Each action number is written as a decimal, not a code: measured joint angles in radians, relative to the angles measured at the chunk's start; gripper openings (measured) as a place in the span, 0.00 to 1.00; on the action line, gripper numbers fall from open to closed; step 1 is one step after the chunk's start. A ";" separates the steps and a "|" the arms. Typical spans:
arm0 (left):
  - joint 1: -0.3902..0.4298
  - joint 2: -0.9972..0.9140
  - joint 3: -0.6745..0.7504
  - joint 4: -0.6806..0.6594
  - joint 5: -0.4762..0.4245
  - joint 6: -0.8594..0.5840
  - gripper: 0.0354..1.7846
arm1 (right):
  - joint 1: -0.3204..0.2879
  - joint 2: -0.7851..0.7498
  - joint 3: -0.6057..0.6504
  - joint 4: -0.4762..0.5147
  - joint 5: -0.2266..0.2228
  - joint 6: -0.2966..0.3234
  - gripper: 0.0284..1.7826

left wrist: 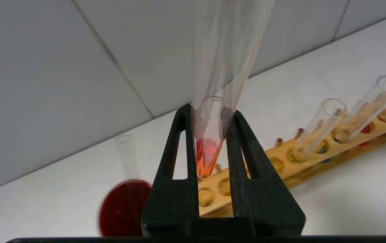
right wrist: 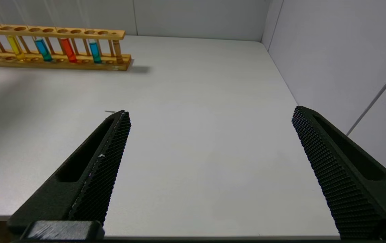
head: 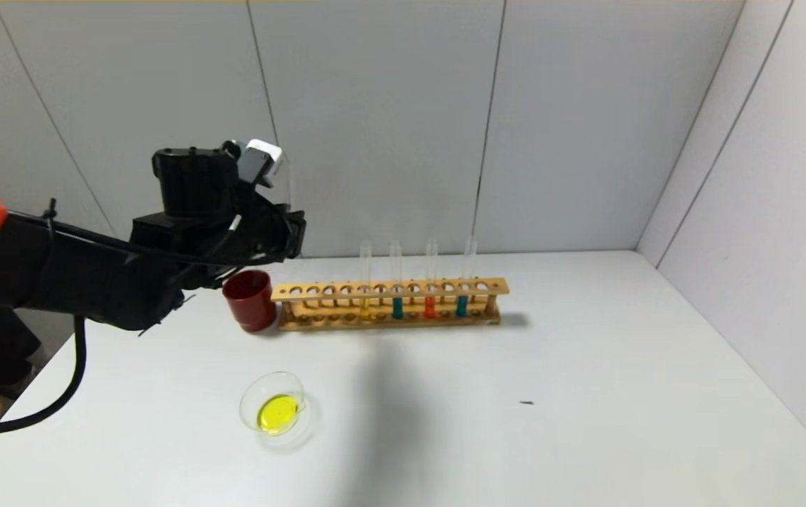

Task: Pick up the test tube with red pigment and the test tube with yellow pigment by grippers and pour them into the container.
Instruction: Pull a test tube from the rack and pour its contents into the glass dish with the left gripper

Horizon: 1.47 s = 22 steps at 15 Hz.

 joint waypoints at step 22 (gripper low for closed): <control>0.194 -0.217 0.382 0.006 -0.374 0.930 0.16 | 0.000 0.000 0.000 0.000 0.000 0.000 0.98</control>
